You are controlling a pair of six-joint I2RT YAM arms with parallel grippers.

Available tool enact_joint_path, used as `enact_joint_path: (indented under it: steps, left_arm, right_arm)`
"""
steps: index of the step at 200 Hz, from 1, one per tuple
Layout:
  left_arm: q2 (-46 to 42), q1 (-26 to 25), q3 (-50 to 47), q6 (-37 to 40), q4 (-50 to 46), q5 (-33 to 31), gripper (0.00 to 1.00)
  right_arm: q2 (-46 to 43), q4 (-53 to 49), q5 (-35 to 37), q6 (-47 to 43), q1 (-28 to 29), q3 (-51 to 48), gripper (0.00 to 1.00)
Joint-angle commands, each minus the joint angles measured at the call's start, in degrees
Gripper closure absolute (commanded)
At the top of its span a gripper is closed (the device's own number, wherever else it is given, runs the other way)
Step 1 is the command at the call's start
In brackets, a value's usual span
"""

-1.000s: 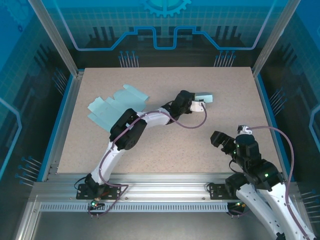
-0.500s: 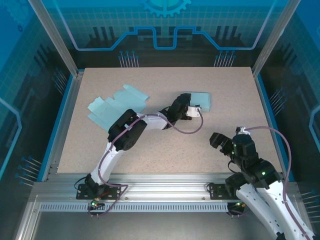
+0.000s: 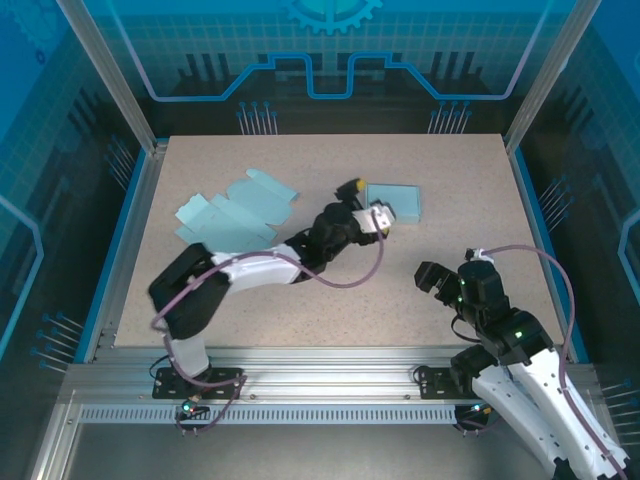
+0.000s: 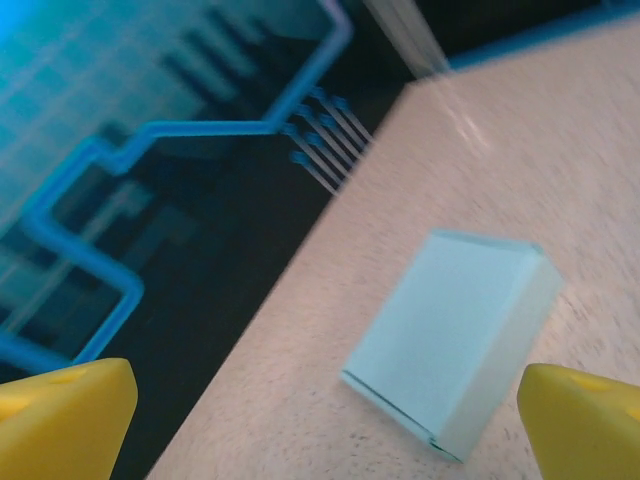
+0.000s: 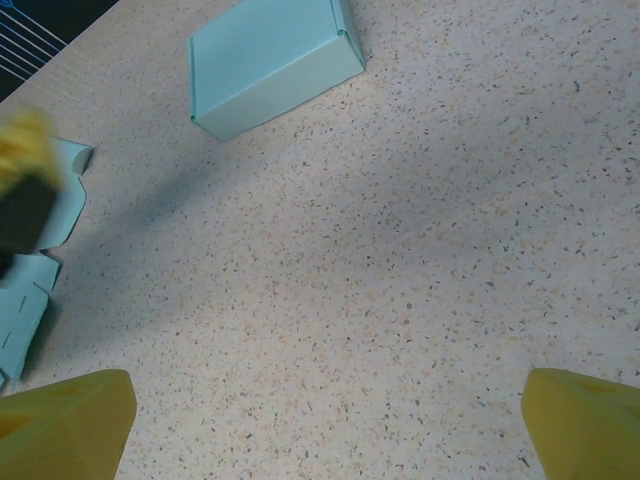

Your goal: Fold the paper box

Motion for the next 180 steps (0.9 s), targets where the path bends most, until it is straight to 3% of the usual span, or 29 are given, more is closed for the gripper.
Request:
enact_joint_path:
  steps: [1, 46, 67, 94, 119, 180]
  left_arm:
    - [-9.7, 2.8, -3.4, -20.5, -4.4, -8.2, 0.01]
    - [-26.8, 17.9, -10.7, -57.0, -31.3, -6.7, 0.01]
    - [-32.7, 26.4, -15.9, -69.1, -39.2, -3.2, 0.01]
    - [-37.6, 35.3, -22.1, -71.1, -41.9, 3.0, 0.01]
    - [-37.0, 45.0, -22.5, -69.4, -44.6, 7.9, 0.01]
    - [-21.4, 65.7, -18.1, -70.0, -40.2, 21.9, 0.01]
  right_arm:
    - [0.6, 0.4, 1.6, -0.7, 0.3, 0.8, 0.0]
    - [1.9, 0.5, 3.0, -0.3, 0.0, -0.3, 0.0]
    - [2.3, 0.9, 3.2, -0.3, -0.1, -0.9, 0.0]
    - [2.8, 1.8, 3.4, -0.3, -0.2, -1.4, 0.0]
    - [3.8, 2.7, 3.1, -0.3, -0.2, -1.8, 0.0]
    - [3.9, 1.1, 3.0, 0.6, -0.3, -1.8, 0.0]
